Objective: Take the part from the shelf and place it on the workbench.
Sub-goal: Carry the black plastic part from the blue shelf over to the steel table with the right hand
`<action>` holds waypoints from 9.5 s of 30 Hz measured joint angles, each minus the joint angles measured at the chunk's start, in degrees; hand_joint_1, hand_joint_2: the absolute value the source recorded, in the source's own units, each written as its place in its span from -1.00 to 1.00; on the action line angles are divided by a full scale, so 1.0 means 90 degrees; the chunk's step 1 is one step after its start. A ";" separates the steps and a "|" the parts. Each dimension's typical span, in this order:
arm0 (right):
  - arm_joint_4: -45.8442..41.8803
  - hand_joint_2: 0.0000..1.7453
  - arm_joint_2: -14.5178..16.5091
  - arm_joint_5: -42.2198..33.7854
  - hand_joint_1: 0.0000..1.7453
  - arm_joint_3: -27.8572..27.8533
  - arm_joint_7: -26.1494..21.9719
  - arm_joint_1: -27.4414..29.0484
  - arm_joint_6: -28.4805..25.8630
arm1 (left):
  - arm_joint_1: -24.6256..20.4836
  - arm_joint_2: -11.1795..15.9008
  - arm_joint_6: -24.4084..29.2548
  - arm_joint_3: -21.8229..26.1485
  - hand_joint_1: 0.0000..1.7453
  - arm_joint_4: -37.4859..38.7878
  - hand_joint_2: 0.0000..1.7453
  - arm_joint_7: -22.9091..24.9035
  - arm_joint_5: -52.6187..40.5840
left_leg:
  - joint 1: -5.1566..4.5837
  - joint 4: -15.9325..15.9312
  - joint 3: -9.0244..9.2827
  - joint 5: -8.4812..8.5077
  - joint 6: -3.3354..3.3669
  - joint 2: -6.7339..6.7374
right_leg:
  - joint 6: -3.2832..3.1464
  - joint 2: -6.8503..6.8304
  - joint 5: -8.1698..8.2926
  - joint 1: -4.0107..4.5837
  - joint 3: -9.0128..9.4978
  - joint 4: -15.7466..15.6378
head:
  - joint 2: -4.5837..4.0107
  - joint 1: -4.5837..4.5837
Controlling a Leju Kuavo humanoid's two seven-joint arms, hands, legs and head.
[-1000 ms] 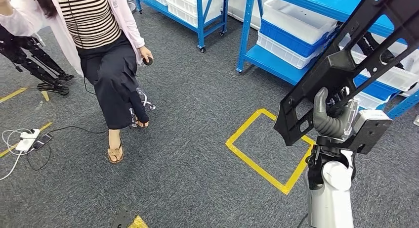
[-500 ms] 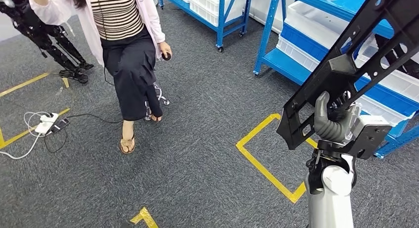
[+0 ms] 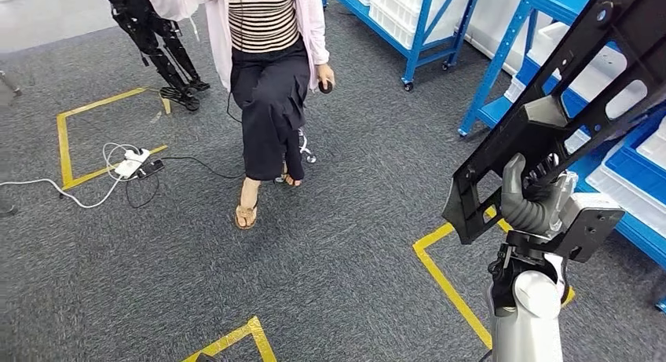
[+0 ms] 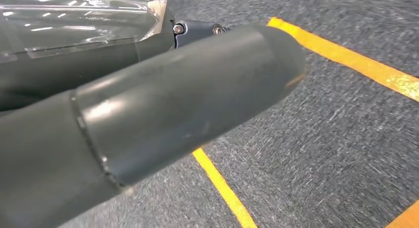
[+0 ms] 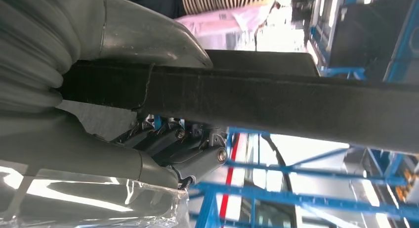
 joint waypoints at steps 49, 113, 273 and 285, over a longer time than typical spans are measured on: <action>-0.0129 1.00 0.0066 0.0007 1.00 -0.0086 -0.0002 0.0021 0.0017 | 0.0043 0.0036 0.0007 -0.0012 -1.00 0.0035 -1.00 -0.0053 -0.0056 | 0.0067 0.0098 -0.0066 -0.0078 -0.0229 0.0963 | -0.0099 -0.1000 -0.0021 0.0065 0.0228 -0.0238 | -0.0001 0.0080; -0.0256 1.00 0.0206 0.0131 1.00 -0.0124 0.0114 -0.0212 0.0075 | 0.0009 0.0070 0.0077 0.0253 -1.00 0.0033 -1.00 -0.0328 0.0231 | -0.0003 -0.0052 0.0137 -0.0134 -0.0046 0.0861 | -0.0179 -0.0949 0.0032 0.0077 0.0058 -0.0167 | -0.0001 0.0009; 0.1350 1.00 -0.0114 0.0506 1.00 0.0563 -0.0110 -0.1541 -0.0316 | -0.1006 -0.0222 -0.2405 0.1614 -1.00 -0.0625 -1.00 -0.4997 0.2407 | 0.0124 0.1514 -0.0879 -0.0592 -0.0317 0.0640 | -0.0323 -0.0547 0.0304 -0.0105 -0.0089 -0.0266 | 0.0000 -0.0081; 0.1343 1.00 -0.0162 0.0599 1.00 0.0560 -0.0110 -0.1562 -0.0407 | -0.1032 -0.0225 -0.2399 0.1589 -1.00 -0.0628 -1.00 -0.5009 0.2424 | 0.0036 -0.0141 0.0002 0.0074 0.0000 0.0702 | -0.0080 -0.0733 0.0044 -0.0045 -0.0021 -0.0117 | 0.0000 -0.0004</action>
